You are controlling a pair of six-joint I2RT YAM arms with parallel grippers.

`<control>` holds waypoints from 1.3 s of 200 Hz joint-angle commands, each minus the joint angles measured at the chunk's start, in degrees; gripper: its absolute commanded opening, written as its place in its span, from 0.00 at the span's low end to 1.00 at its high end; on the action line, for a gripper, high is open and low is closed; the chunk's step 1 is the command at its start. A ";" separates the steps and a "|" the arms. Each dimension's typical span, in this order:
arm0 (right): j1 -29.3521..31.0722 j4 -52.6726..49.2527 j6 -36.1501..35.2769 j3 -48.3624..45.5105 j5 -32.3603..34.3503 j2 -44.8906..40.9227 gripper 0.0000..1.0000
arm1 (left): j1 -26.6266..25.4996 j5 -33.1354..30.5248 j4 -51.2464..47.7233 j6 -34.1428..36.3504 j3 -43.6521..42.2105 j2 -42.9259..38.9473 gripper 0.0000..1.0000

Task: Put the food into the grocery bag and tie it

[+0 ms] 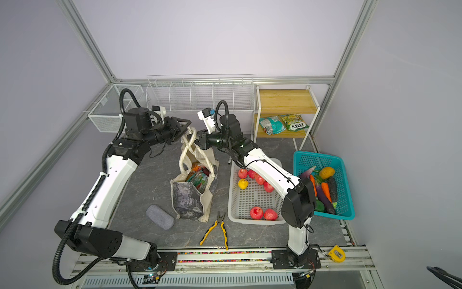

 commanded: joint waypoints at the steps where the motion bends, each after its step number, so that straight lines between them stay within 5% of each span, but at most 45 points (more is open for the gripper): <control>1: 0.45 -1.04 -1.72 -1.13 -1.15 -3.08 0.07 | -0.14 -1.40 -2.23 1.22 1.80 -0.36 0.25; 38: 0.08 -3.25 -3.05 -0.63 -0.08 -4.01 0.22 | -0.14 -2.26 -5.79 3.56 0.76 -2.43 0.00; 83: -0.91 -6.63 -5.48 0.87 0.59 -5.02 0.32 | -0.14 -0.80 -8.45 5.14 -0.98 -5.14 0.00; 260: -1.79 -10.59 -7.82 3.98 1.79 -6.35 0.34 | -1.02 3.70 -5.64 3.75 -0.78 -5.39 0.00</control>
